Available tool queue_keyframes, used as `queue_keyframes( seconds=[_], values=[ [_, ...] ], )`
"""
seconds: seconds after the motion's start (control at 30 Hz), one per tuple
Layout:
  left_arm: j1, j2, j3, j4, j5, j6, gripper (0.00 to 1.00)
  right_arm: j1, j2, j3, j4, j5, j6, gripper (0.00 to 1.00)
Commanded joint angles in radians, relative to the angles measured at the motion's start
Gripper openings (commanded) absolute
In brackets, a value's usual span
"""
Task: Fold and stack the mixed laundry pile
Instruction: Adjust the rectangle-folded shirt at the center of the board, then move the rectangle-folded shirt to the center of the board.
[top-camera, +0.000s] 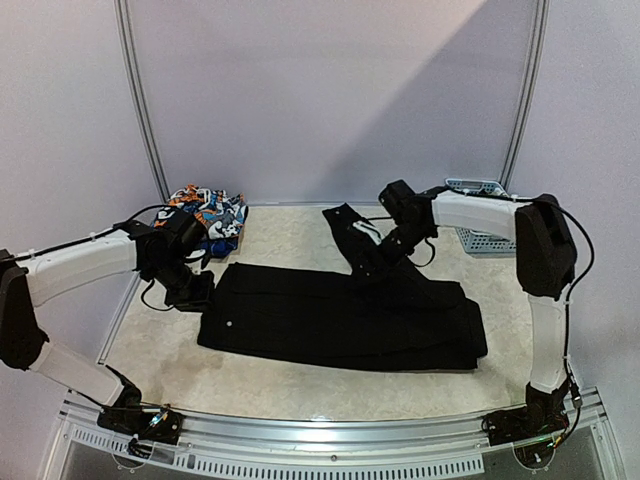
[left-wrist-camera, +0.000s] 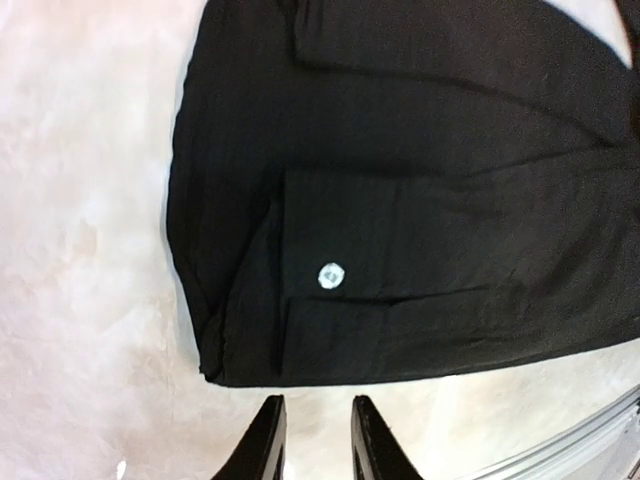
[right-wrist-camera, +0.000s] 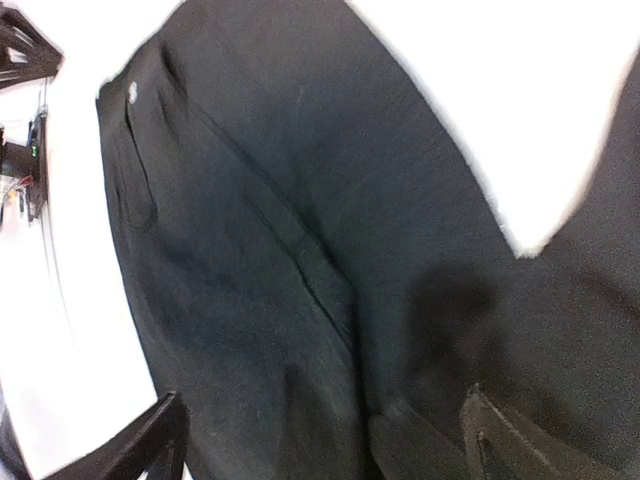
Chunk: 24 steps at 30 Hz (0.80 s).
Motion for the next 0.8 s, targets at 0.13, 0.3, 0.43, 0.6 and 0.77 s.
queue_keyframes(
  seconds=[0.13, 0.3, 0.43, 0.6, 0.77],
  values=[
    [-0.047, 0.093, 0.09, 0.212, -0.021, 0.025, 0.28, -0.141, -0.161, -0.048, -0.011, 0.115, -0.073, 0.99],
    [-0.102, 0.265, 0.23, 0.301, -0.02, 0.052, 0.28, -0.287, -0.14, -0.032, 0.074, 0.093, -0.017, 0.99],
    [-0.128, 0.379, 0.349, 0.346, -0.039, 0.051, 0.33, -0.327, -0.072, 0.053, 0.057, 0.092, -0.042, 0.99],
    [-0.136, 0.504, 0.481, 0.393, -0.034, 0.021, 0.36, -0.33, 0.062, 0.197, 0.02, 0.052, -0.074, 0.98],
    [-0.139, 0.605, 0.561, 0.455, 0.019, -0.029, 0.37, -0.33, 0.228, 0.352, -0.025, 0.006, -0.023, 0.93]
  ],
)
